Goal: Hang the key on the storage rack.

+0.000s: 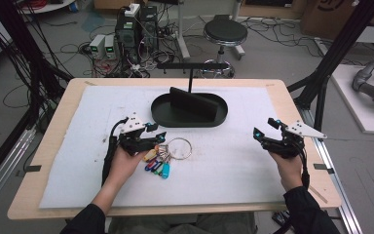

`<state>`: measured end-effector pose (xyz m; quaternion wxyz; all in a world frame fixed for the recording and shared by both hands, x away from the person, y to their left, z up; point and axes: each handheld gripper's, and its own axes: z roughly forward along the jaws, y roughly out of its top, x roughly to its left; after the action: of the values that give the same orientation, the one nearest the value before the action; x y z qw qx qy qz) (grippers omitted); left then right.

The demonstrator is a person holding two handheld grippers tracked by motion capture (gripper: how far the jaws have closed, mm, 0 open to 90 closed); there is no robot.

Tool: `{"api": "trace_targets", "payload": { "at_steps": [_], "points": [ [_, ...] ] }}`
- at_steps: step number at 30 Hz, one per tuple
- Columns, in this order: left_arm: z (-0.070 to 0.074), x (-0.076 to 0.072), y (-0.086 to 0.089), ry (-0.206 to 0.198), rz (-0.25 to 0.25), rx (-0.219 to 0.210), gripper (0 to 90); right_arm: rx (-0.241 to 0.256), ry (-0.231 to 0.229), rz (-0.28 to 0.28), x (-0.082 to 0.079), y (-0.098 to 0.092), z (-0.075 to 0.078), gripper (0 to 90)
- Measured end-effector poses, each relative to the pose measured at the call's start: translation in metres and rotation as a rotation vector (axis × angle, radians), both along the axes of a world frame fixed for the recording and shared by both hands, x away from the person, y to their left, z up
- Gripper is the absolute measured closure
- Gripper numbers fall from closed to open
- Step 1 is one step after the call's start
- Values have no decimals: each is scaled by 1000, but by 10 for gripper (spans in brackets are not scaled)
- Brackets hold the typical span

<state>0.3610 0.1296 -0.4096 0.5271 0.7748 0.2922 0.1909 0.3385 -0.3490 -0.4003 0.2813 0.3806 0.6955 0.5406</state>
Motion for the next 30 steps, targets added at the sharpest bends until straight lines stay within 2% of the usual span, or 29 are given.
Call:
{"api": "trace_targets", "payload": {
  "at_steps": [5,7,11,15,16,17,20,26,30],
  "points": [
    [-4,9,-9,16,6,34,596,3,-1,-4,0,-1,0,252],
    [-7,13,-12,41,1,36,604,5,2,-5,0,-2,0,252],
    [-12,20,-19,74,-16,67,640,7,5,-8,-1,-3,0,252],
    [-15,24,-28,82,-28,102,735,3,5,-10,-2,-4,0,252],
    [-16,25,-30,90,-26,104,740,1,3,-10,-2,-5,0,252],
    [-18,28,-34,121,-30,123,740,1,4,-9,-2,-5,0,252],
    [-20,31,-38,124,-31,138,741,2,8,-10,-3,-6,0,252],
    [-27,37,-46,164,-21,197,755,0,10,-14,-5,-9,0,252],
    [-31,39,-47,191,-15,219,774,2,14,-16,-5,-11,0,252]
  ]
}}
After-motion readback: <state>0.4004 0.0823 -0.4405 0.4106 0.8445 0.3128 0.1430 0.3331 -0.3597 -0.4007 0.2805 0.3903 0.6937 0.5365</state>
